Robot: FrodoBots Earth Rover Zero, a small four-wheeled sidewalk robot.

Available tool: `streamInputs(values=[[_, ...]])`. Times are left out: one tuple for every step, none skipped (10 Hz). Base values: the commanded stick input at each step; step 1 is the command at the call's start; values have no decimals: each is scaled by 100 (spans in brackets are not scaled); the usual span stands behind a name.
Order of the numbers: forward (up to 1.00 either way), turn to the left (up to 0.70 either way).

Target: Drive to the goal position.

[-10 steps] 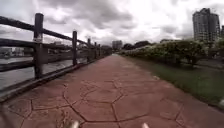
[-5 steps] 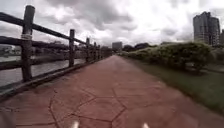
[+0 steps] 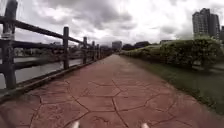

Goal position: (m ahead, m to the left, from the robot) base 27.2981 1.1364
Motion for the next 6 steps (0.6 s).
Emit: streamInputs(values=[[70, 0], [70, 0], [70, 0], [70, 0], [70, 0], [70, 0]])
